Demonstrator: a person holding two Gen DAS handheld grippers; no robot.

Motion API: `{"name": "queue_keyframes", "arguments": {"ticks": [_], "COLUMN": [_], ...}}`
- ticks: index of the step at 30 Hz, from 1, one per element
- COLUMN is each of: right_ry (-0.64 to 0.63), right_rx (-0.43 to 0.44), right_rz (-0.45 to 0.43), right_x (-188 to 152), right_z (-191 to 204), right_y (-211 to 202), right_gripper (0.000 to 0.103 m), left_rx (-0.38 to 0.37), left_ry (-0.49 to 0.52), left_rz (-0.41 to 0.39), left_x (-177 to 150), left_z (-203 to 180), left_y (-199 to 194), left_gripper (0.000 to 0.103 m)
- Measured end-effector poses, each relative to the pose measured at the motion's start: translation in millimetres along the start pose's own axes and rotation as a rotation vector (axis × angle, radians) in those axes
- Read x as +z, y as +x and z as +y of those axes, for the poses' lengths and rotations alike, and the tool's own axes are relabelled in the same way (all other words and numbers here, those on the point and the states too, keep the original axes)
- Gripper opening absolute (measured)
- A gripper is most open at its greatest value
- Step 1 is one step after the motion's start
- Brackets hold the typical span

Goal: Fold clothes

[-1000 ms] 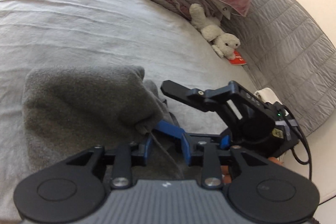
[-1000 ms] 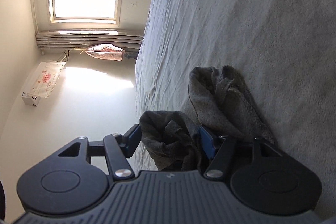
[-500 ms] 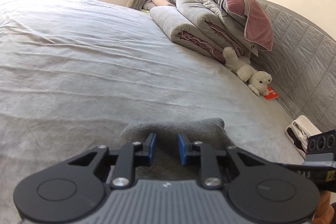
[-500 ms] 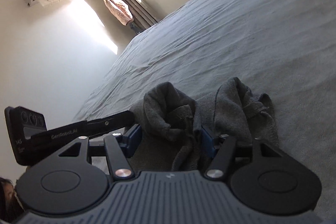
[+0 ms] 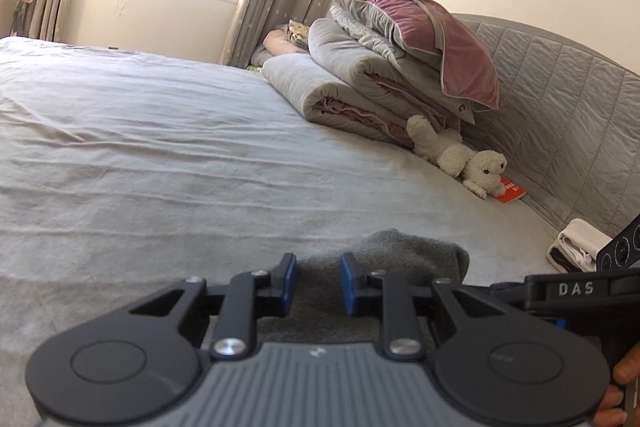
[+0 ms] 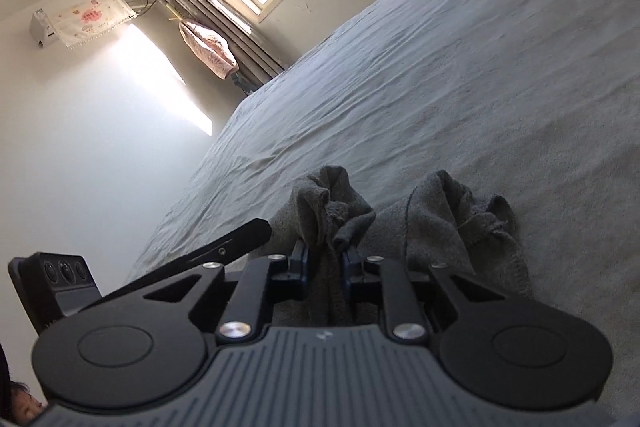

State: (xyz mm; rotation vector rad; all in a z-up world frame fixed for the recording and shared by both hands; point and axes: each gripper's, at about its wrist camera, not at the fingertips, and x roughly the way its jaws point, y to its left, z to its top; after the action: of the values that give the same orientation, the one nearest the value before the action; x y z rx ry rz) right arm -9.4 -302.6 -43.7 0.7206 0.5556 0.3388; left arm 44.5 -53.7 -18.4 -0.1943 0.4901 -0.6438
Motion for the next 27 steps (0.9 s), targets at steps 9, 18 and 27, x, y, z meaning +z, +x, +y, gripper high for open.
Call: {"name": "queue_keyframes", "arguments": {"ticks": [9, 18, 27], "right_ry": [0.141, -0.017, -0.499], "right_rx": [-0.038, -0.151, -0.258], "right_rz": [-0.002, 0.036, -0.235], "right_x": [19, 13, -6], "right_z": [-37, -37, 26], "right_y": [-25, -31, -35], "right_gripper": [0.019, 0.029, 0.029], "left_rx": [-0.042, 0.020, 0.039], "left_ry": [0.088, 0.215, 0.203], "left_rz": [-0.015, 0.044, -0.022], "left_x": [-11, -27, -18], "left_z": [-23, -37, -31], "left_y": [11, 30, 20], "left_gripper": [0.026, 0.026, 0.026]}}
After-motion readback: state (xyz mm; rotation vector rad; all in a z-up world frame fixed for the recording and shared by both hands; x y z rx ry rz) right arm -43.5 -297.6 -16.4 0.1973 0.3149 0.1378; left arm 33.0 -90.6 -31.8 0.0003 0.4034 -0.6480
